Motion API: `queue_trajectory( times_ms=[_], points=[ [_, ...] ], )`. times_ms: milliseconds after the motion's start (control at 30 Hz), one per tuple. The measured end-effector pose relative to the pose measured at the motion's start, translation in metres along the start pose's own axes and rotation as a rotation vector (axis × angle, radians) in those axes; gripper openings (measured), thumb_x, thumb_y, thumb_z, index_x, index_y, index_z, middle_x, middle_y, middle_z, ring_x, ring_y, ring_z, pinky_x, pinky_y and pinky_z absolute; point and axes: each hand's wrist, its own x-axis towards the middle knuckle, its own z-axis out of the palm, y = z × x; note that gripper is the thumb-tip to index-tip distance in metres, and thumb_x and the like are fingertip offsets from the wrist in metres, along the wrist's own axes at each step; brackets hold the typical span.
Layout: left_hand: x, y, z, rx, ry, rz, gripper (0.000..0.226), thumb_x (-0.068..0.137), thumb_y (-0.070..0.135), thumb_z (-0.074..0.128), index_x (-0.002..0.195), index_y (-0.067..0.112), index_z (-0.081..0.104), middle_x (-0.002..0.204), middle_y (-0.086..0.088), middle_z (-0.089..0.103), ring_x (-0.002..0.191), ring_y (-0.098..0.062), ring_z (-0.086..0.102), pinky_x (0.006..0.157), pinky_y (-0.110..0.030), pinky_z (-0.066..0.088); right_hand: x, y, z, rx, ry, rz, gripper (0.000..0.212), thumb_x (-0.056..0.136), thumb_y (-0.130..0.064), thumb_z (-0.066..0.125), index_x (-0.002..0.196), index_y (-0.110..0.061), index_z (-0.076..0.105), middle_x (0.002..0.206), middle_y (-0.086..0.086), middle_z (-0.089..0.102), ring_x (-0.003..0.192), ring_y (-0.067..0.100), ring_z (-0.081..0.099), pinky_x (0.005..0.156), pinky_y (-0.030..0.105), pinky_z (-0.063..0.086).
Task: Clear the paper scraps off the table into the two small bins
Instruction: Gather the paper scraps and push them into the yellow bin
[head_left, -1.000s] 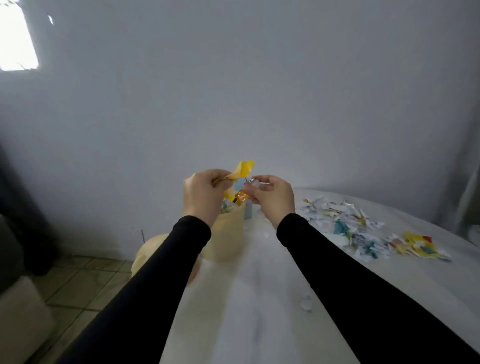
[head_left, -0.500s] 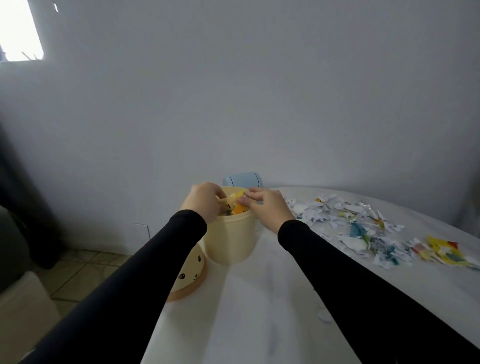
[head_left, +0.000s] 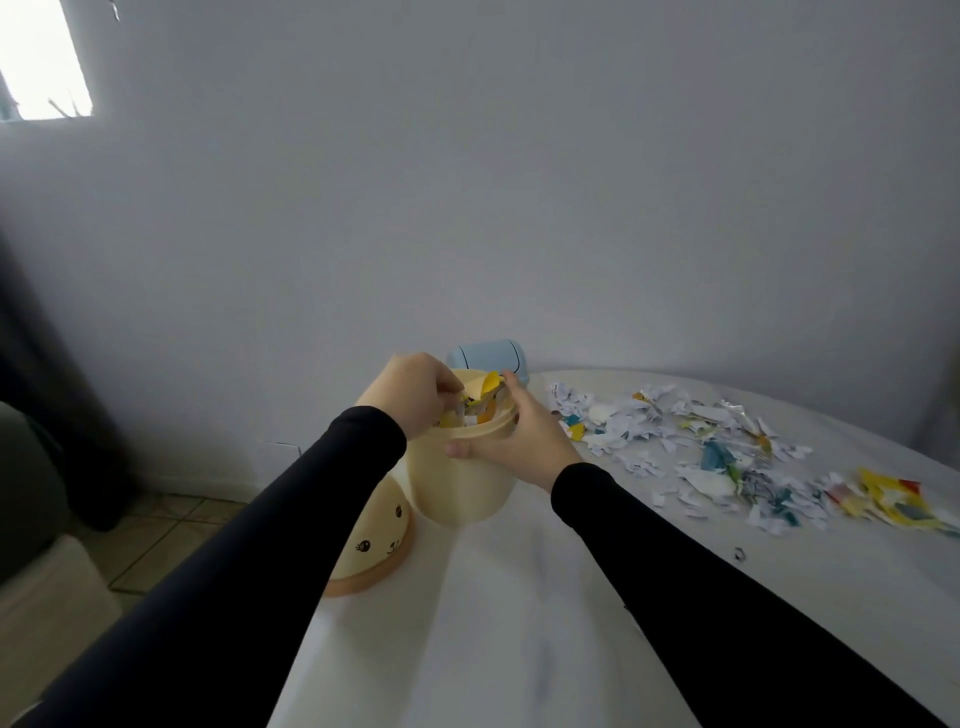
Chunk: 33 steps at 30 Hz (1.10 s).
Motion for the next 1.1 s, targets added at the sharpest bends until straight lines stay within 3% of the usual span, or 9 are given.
queue_trajectory(
  times_ms=[133, 267, 400, 567, 700, 800, 900, 1033, 1100],
  points=[
    [-0.001, 0.005, 0.009, 0.077, -0.074, 0.031, 0.022, 0.094, 0.019, 0.054, 0.106, 0.017, 0.072, 0.106, 0.000, 0.070, 0.091, -0.015, 0.060, 0.080, -0.018, 0.042, -0.004, -0.004, 0.005, 0.004, 0.048, -0.005, 0.095, 0.063, -0.038, 0.086, 0.141, -0.026, 0.035, 0.103, -0.028, 0.048, 0.104, 0.001, 0.047, 0.086, 0.019, 0.035],
    [-0.002, 0.008, 0.001, 0.132, -0.140, 0.038, 0.030, 0.097, 0.017, 0.044, 0.115, 0.018, 0.067, 0.115, -0.002, 0.065, 0.100, -0.017, 0.057, 0.083, -0.020, 0.040, -0.008, -0.003, 0.002, -0.030, 0.075, -0.008, 0.103, 0.052, -0.055, 0.086, 0.138, -0.026, 0.037, 0.120, -0.023, 0.049, 0.115, 0.004, 0.048, 0.093, 0.024, 0.043],
    [-0.005, 0.010, -0.012, 0.106, -0.103, 0.061, 0.030, 0.095, 0.015, 0.044, 0.111, 0.020, 0.069, 0.110, 0.002, 0.066, 0.090, -0.013, 0.054, 0.080, -0.020, 0.042, -0.017, 0.002, -0.006, -0.031, 0.070, -0.006, 0.081, 0.056, -0.043, 0.089, 0.123, -0.036, 0.044, 0.103, -0.028, 0.050, 0.103, 0.002, 0.051, 0.080, 0.017, 0.040],
    [-0.012, 0.010, -0.017, -0.014, -0.050, 0.057, 0.029, 0.091, 0.003, 0.053, 0.104, 0.022, 0.072, 0.096, 0.008, 0.060, 0.089, -0.011, 0.058, 0.076, -0.016, 0.042, -0.026, 0.002, -0.008, 0.000, 0.068, -0.013, 0.100, 0.056, -0.039, 0.090, 0.140, -0.027, 0.037, 0.105, -0.027, 0.046, 0.101, -0.001, 0.046, 0.085, 0.016, 0.037],
    [-0.016, 0.007, -0.015, -0.125, -0.004, 0.050, 0.028, 0.083, -0.004, 0.060, 0.097, 0.018, 0.072, 0.089, 0.007, 0.066, 0.083, -0.009, 0.061, 0.074, -0.017, 0.047, -0.028, 0.001, -0.008, -0.025, 0.074, -0.015, 0.091, 0.056, -0.039, 0.090, 0.133, -0.034, 0.042, 0.093, -0.036, 0.045, 0.098, -0.003, 0.052, 0.075, 0.011, 0.037],
    [-0.019, 0.002, -0.010, -0.220, 0.010, 0.044, 0.025, 0.078, -0.005, 0.064, 0.085, 0.018, 0.071, 0.085, 0.003, 0.070, 0.077, -0.008, 0.063, 0.068, -0.011, 0.050, -0.030, 0.001, -0.007, -0.019, 0.068, -0.007, 0.108, 0.053, -0.043, 0.090, 0.144, -0.030, 0.033, 0.117, -0.025, 0.051, 0.115, 0.003, 0.049, 0.089, 0.018, 0.038],
    [-0.022, -0.001, -0.008, -0.301, 0.023, 0.040, 0.025, 0.079, -0.006, 0.062, 0.087, 0.016, 0.071, 0.084, 0.002, 0.070, 0.074, -0.008, 0.064, 0.063, -0.004, 0.048, -0.032, 0.001, -0.006, -0.029, 0.053, 0.014, 0.124, 0.050, -0.049, 0.090, 0.151, -0.029, 0.020, 0.145, -0.010, 0.041, 0.131, 0.008, 0.041, 0.100, 0.024, 0.036],
    [-0.023, 0.001, -0.014, -0.363, -0.016, 0.028, 0.045, 0.081, -0.014, 0.045, 0.099, 0.020, 0.068, 0.094, 0.002, 0.070, 0.084, -0.012, 0.067, 0.075, -0.016, 0.054, -0.030, 0.002, -0.007, -0.038, 0.047, 0.024, 0.126, 0.048, -0.052, 0.089, 0.151, -0.029, 0.020, 0.147, -0.009, 0.041, 0.132, 0.009, 0.041, 0.103, 0.026, 0.036],
    [-0.025, 0.003, -0.017, -0.424, 0.014, -0.010, 0.041, 0.082, -0.012, 0.048, 0.098, 0.021, 0.066, 0.093, 0.004, 0.068, 0.078, -0.010, 0.069, 0.072, -0.016, 0.054, -0.030, 0.002, -0.006, -0.032, 0.041, 0.026, 0.127, 0.048, -0.052, 0.089, 0.151, -0.029, 0.020, 0.146, -0.009, 0.042, 0.131, 0.009, 0.041, 0.104, 0.026, 0.037]
  ],
)
